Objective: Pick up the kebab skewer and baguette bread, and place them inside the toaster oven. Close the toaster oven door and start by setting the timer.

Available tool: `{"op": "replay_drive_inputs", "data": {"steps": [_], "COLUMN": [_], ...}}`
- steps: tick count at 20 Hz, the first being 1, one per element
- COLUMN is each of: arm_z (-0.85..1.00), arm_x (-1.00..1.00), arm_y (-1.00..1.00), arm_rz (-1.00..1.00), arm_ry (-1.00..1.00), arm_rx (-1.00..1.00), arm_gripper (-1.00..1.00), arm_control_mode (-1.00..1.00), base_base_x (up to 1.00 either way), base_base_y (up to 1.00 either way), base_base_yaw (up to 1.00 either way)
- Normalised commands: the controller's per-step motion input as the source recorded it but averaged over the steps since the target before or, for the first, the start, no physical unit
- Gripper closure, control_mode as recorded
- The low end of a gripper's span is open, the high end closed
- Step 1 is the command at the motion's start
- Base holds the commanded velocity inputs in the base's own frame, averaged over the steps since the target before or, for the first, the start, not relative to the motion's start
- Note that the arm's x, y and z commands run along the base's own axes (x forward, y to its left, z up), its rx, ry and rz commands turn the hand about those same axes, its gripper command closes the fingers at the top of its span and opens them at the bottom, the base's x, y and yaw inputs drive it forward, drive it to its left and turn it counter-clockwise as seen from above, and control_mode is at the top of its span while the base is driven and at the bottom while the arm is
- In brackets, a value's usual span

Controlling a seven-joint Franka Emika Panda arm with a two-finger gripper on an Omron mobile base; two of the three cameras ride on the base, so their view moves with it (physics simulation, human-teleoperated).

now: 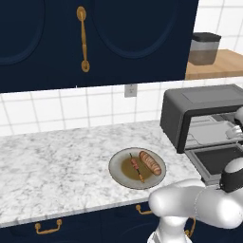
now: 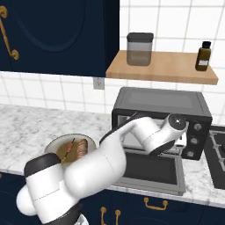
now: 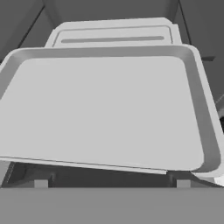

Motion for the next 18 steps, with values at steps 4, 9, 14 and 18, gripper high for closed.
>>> {"op": "replay_drive_inputs", "data": {"steps": [4, 9, 14, 18], "arm_z": [0.26, 0.03, 0.0, 0.0], "arm_x": [-0.58, -0.3, -0.02, 0.0], "arm_y": [0.76, 1.0, 1.0, 0.97], "arm_rz": [0.0, 0.0, 0.0, 0.0], "arm_ry": [-0.05, 0.11, 0.03, 0.04], "arm_rx": [-0.02, 0.0, 0.0, 0.0], "arm_gripper": [-1.0, -1.0, -1.0, -1.0], "arm_control_mode": [-1.0, -1.0, -1.0, -1.0], "base_base_x": [0.0, 0.0, 0.0, 0.0], "base_base_y": [0.0, 0.0, 0.0, 0.0], "base_base_yaw": [0.0, 0.0, 0.0, 0.0]}}
